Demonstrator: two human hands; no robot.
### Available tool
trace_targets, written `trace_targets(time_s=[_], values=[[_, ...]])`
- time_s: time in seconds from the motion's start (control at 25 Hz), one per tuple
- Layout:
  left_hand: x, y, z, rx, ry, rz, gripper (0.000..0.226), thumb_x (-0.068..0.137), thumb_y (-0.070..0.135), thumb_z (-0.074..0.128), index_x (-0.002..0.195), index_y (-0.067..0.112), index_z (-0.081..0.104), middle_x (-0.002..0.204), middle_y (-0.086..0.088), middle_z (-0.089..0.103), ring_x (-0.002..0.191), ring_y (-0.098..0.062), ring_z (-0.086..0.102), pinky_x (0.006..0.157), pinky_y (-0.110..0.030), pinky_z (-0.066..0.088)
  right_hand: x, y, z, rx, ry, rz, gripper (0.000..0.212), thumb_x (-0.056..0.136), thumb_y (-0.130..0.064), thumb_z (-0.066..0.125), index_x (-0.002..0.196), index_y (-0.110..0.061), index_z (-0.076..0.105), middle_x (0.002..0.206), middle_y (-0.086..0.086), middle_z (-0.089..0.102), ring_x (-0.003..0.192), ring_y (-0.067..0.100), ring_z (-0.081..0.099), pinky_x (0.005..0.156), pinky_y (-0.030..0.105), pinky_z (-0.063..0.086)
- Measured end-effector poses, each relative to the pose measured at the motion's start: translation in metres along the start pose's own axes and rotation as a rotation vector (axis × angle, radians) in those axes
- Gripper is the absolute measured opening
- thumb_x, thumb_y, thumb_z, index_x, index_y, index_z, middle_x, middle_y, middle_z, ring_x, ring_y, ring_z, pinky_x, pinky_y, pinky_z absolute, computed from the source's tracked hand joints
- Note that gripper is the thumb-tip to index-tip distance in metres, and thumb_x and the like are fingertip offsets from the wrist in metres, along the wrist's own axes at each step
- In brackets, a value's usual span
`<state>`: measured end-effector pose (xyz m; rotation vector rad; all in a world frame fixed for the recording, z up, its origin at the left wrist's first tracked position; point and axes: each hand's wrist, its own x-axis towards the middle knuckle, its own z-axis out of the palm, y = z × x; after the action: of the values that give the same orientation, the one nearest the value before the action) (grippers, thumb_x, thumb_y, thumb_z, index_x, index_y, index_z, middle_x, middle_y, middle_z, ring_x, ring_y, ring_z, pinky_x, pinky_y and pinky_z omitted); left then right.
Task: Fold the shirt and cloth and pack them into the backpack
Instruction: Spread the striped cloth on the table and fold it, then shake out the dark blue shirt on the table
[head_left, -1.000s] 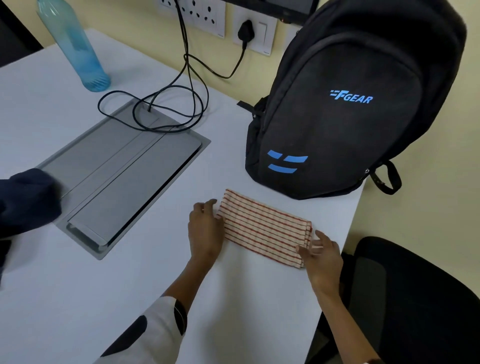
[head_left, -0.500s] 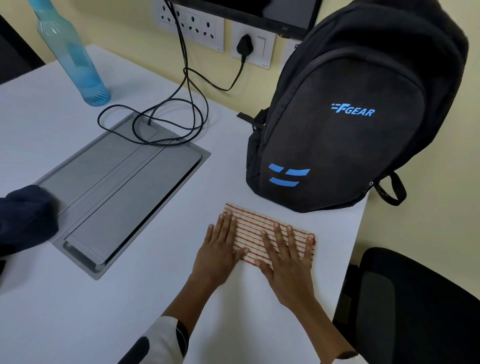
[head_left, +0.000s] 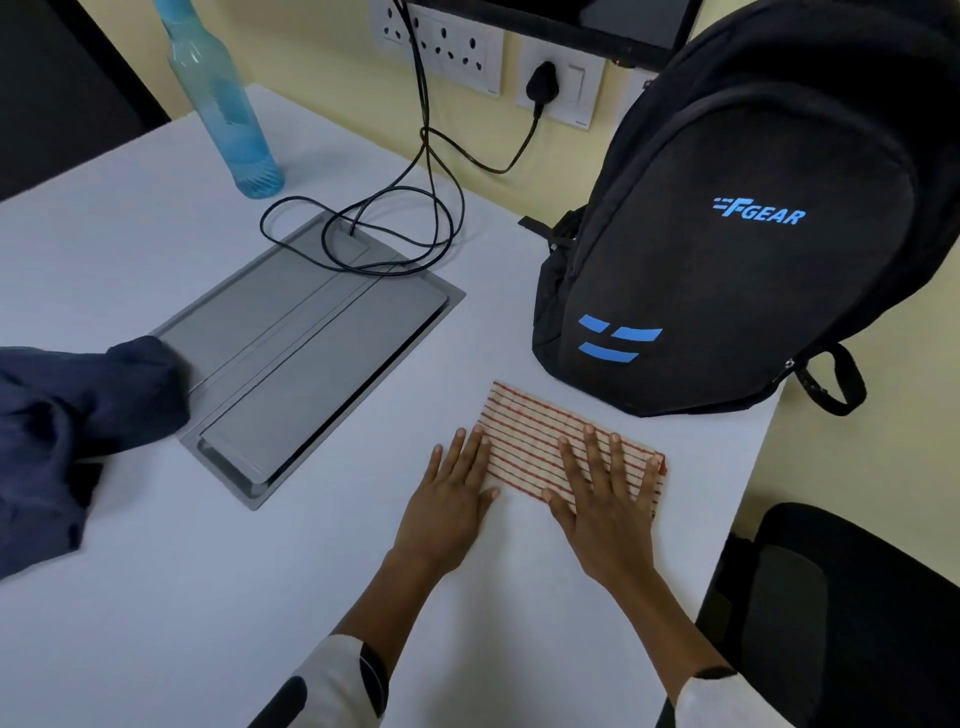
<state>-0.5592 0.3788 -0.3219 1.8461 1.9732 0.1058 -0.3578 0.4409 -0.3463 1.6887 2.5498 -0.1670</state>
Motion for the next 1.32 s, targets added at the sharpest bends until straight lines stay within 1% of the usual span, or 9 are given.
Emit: trace_targets(time_s=[0.08,0.2,0.4,0.68,0.8,1.0,1.16,1.24,1.32], values=[[-0.019,-0.008,-0.005,0.014,0.019,-0.033,0.068,0.09,0.056,-0.005,0.147,0.023,-0.018,0.155,0.004,-0.023,0.142,-0.014,-0.025,0.118,-0.033,-0.011,-0.004,-0.01,-0.003,0.033,0.023,0.004,0.068,0.096,-0.057,0.006,0.149,-0.017,0.025,0.153,0.016,0.031,0.142,0.038,0.022,0.111,0.063,0.013],[-0.046,-0.024,-0.013,0.032,0.052,-0.074,0.067,0.092,0.055,-0.002,0.148,0.023,-0.016,0.154,0.004,-0.026,0.141,-0.015,-0.027,0.118,-0.033,-0.012,-0.021,-0.043,-0.002,0.112,0.076,-0.047,0.064,0.099,-0.051,0.013,0.149,-0.014,0.025,0.154,0.018,0.027,0.143,0.035,0.02,0.113,0.053,0.016],[-0.095,-0.065,-0.027,0.04,0.098,-0.122,0.08,0.076,0.062,-0.019,0.147,0.025,-0.015,0.15,0.004,-0.029,0.134,-0.015,-0.035,0.108,-0.025,-0.022,-0.043,-0.113,-0.006,0.248,0.084,-0.186,0.065,0.099,-0.054,0.013,0.149,-0.016,0.027,0.155,0.015,0.025,0.143,0.032,0.023,0.118,0.044,0.018],[-0.183,-0.155,-0.057,0.042,0.229,-0.299,0.088,0.072,0.067,-0.021,0.15,0.026,-0.009,0.151,0.004,-0.026,0.139,-0.017,-0.027,0.114,-0.03,-0.013,-0.043,-0.233,-0.025,0.469,0.05,-0.364,0.086,0.085,-0.073,-0.003,0.15,-0.021,0.021,0.158,0.006,0.012,0.147,0.023,0.008,0.116,0.032,0.002],[-0.231,-0.214,-0.067,0.053,0.341,-0.404,0.089,0.08,0.068,-0.014,0.151,0.02,0.009,0.155,-0.002,-0.013,0.142,-0.022,-0.018,0.118,-0.037,-0.004,-0.04,-0.302,-0.037,0.57,-0.011,-0.438,0.091,0.082,-0.078,0.001,0.15,-0.019,0.021,0.159,0.006,0.014,0.148,0.021,0.008,0.116,0.029,0.002],[-0.306,-0.293,-0.072,0.044,0.441,-0.561,0.09,0.084,0.068,-0.008,0.149,0.015,0.024,0.158,-0.011,0.003,0.143,-0.025,-0.01,0.115,-0.037,-0.004,-0.031,-0.412,-0.048,0.67,-0.072,-0.547,0.073,0.091,-0.065,0.027,0.147,-0.018,0.031,0.156,0.006,0.026,0.145,0.021,0.02,0.118,0.037,0.021],[-0.344,-0.33,-0.068,0.033,0.443,-0.637,0.084,0.087,0.066,-0.002,0.148,0.015,0.026,0.159,-0.011,0.006,0.145,-0.026,-0.005,0.115,-0.038,-0.001,-0.022,-0.479,-0.056,0.884,-0.095,-0.523,0.052,0.095,-0.03,0.055,0.142,-0.013,0.04,0.15,0.005,0.038,0.139,0.019,0.034,0.111,0.03,0.028],[-0.352,-0.343,-0.068,0.099,0.412,-0.658,0.075,0.093,0.059,0.006,0.145,0.014,0.035,0.157,-0.012,0.015,0.145,-0.031,0.006,0.114,-0.043,0.008,-0.02,-0.504,-0.058,0.85,-0.044,-0.567,0.047,0.095,-0.024,0.057,0.138,-0.012,0.046,0.146,0.007,0.044,0.136,0.021,0.039,0.11,0.032,0.032],[-0.355,-0.357,-0.071,0.21,0.436,-0.655,0.06,0.098,0.05,0.024,0.136,0.013,0.051,0.153,-0.015,0.03,0.142,-0.037,0.019,0.108,-0.055,0.023,-0.02,-0.531,-0.058,0.687,0.024,-0.735,0.037,0.093,-0.019,0.059,0.129,-0.011,0.056,0.145,0.01,0.044,0.135,0.026,0.039,0.111,0.037,0.033]])
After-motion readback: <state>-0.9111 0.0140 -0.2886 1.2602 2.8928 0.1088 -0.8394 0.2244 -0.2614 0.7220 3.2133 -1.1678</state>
